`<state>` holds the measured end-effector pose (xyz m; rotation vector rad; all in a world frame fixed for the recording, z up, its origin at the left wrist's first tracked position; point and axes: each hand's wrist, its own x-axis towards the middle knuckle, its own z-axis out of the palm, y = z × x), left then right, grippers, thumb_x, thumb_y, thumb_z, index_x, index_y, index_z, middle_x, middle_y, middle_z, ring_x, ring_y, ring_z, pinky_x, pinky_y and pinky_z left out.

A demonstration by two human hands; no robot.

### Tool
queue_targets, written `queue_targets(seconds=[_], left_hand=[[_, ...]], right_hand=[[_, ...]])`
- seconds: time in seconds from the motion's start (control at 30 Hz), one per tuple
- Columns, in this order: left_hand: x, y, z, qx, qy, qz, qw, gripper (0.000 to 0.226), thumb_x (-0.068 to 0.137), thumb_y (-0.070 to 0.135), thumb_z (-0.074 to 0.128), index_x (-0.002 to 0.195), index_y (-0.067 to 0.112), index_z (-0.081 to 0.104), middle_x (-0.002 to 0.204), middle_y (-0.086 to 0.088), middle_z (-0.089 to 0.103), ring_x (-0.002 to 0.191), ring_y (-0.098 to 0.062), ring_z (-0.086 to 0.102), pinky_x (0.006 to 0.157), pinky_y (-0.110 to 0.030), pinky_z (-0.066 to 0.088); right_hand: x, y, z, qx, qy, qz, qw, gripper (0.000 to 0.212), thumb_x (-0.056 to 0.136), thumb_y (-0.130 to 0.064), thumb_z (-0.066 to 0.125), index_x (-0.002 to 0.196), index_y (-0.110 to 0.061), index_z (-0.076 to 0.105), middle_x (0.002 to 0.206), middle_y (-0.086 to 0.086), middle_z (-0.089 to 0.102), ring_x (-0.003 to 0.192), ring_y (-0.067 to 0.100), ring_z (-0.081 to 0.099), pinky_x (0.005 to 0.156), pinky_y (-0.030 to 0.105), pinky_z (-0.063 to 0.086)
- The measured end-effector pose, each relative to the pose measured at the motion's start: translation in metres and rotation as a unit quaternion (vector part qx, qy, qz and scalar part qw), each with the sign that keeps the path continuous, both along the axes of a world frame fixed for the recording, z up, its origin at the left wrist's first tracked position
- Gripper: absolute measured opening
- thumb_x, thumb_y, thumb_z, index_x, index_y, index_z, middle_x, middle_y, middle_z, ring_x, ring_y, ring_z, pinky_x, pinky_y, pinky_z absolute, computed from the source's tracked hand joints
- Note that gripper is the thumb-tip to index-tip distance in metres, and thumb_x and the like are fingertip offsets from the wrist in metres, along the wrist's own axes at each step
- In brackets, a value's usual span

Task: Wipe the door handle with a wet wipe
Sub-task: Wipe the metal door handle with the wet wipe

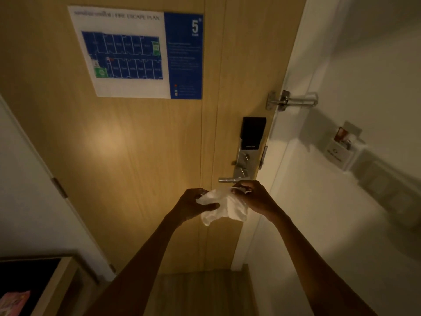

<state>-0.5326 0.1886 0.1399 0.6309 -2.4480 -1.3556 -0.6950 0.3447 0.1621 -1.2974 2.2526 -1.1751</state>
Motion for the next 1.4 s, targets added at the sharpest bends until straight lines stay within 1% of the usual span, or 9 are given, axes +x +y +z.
queue_targets(seconds=[0.17,0.27,0.33,0.57,0.73,0.87,1.13,1.3,1.4], left_hand=[[-0.031,0.013,-0.015,0.033,0.016,0.038,0.999,0.020,0.079,0.036,0.072,0.091,0.021,0.068,0.084,0.007,0.069,0.077,-0.005,0.065,0.070,-0.018,0.051],[-0.046,0.016,-0.018,0.070,0.020,0.068,0.995,0.024,0.081,0.033,0.070,0.099,0.018,0.068,0.091,0.003,0.069,0.082,-0.009,0.066,0.066,-0.017,0.051],[-0.052,0.017,-0.022,0.086,0.025,0.085,0.992,0.028,0.082,0.034,0.069,0.102,0.015,0.067,0.094,-0.001,0.070,0.085,-0.014,0.067,0.070,-0.024,0.055],[-0.071,0.015,-0.051,0.056,-0.011,0.058,0.997,0.027,0.080,0.034,0.071,0.097,0.013,0.069,0.091,-0.003,0.072,0.083,-0.015,0.069,0.081,-0.034,0.057],[-0.092,0.015,-0.072,-0.021,-0.078,0.071,0.994,0.029,0.085,0.036,0.065,0.101,0.012,0.068,0.095,0.003,0.071,0.079,-0.004,0.065,0.071,-0.017,0.051],[-0.101,0.015,-0.085,-0.062,-0.048,0.066,0.995,0.019,0.088,0.026,0.063,0.094,0.010,0.072,0.091,-0.001,0.075,0.076,-0.004,0.068,0.080,-0.028,0.057],[-0.107,-0.014,-0.081,-0.119,-0.016,0.202,0.972,0.019,0.088,0.026,0.062,0.105,0.017,0.066,0.102,0.005,0.070,0.075,-0.004,0.065,0.062,-0.014,0.050],[-0.114,-0.027,-0.075,-0.166,0.084,0.182,0.965,0.027,0.091,0.016,0.058,0.116,0.007,0.063,0.108,-0.006,0.071,0.088,-0.012,0.069,0.073,-0.014,0.051],[-0.121,-0.026,-0.073,-0.149,0.124,0.153,0.969,0.018,0.096,0.012,0.049,0.102,0.004,0.064,0.075,-0.002,0.065,0.062,-0.008,0.060,0.057,-0.025,0.049]], right_hand=[[-0.038,0.008,-0.001,0.042,-0.061,0.042,0.996,0.027,0.090,-0.033,0.063,0.106,-0.012,0.068,0.097,0.003,0.069,0.088,0.015,0.067,0.074,0.021,0.054],[-0.061,0.016,-0.006,0.049,-0.147,0.070,0.985,0.026,0.084,-0.026,0.071,0.105,-0.011,0.070,0.096,0.004,0.070,0.090,0.017,0.067,0.078,0.027,0.056],[-0.070,0.017,-0.008,0.076,-0.162,0.073,0.981,0.025,0.082,-0.019,0.074,0.103,-0.009,0.069,0.095,0.001,0.069,0.090,0.014,0.065,0.075,0.020,0.053],[-0.097,-0.001,-0.021,0.055,0.049,0.000,0.997,0.036,0.083,-0.030,0.072,0.110,-0.007,0.065,0.102,0.004,0.064,0.091,0.015,0.059,0.076,0.018,0.046],[-0.108,-0.008,-0.030,0.067,0.200,-0.081,0.974,0.033,0.084,-0.032,0.070,0.110,-0.011,0.065,0.112,0.008,0.063,0.101,0.023,0.059,0.084,0.034,0.053],[-0.109,-0.020,-0.028,0.061,0.235,-0.091,0.966,0.026,0.085,-0.030,0.069,0.106,-0.015,0.068,0.103,0.004,0.070,0.096,0.020,0.065,0.080,0.034,0.056],[-0.106,-0.043,-0.037,0.032,0.287,-0.132,0.948,0.021,0.088,-0.026,0.067,0.105,-0.015,0.071,0.096,0.004,0.074,0.086,0.021,0.069,0.074,0.030,0.054],[-0.101,-0.050,-0.055,-0.023,0.233,-0.154,0.960,0.031,0.086,-0.027,0.069,0.114,-0.016,0.066,0.105,0.003,0.072,0.093,0.018,0.068,0.078,0.032,0.057],[-0.098,-0.049,-0.069,-0.035,0.238,-0.138,0.961,0.050,0.087,-0.030,0.067,0.133,-0.017,0.052,0.115,0.004,0.068,0.103,0.017,0.064,0.081,0.033,0.058]])
